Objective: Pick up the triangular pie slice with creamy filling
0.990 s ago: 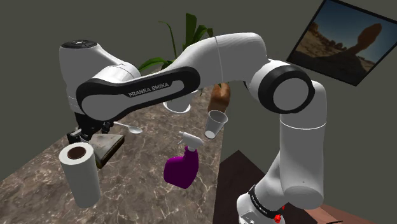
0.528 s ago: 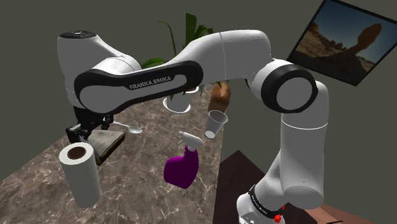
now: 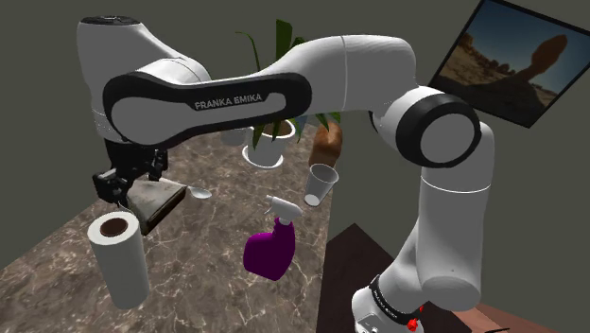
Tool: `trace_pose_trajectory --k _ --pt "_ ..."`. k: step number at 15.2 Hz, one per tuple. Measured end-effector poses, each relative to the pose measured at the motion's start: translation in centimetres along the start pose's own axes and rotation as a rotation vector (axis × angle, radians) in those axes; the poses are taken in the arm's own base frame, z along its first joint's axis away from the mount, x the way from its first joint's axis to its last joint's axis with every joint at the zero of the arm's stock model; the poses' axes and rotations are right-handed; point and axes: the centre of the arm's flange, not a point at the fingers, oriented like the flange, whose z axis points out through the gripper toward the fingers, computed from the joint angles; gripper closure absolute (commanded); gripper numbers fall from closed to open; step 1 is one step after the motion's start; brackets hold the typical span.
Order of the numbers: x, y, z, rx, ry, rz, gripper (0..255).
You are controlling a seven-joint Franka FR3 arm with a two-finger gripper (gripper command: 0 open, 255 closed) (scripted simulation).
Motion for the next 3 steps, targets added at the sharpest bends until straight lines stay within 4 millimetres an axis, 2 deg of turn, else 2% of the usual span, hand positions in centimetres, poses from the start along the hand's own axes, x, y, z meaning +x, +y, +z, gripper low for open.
trace_pose_trajectory --k 3 --pt "-0.12 0.06 -1.41 0.0 0.0 0.0 255"
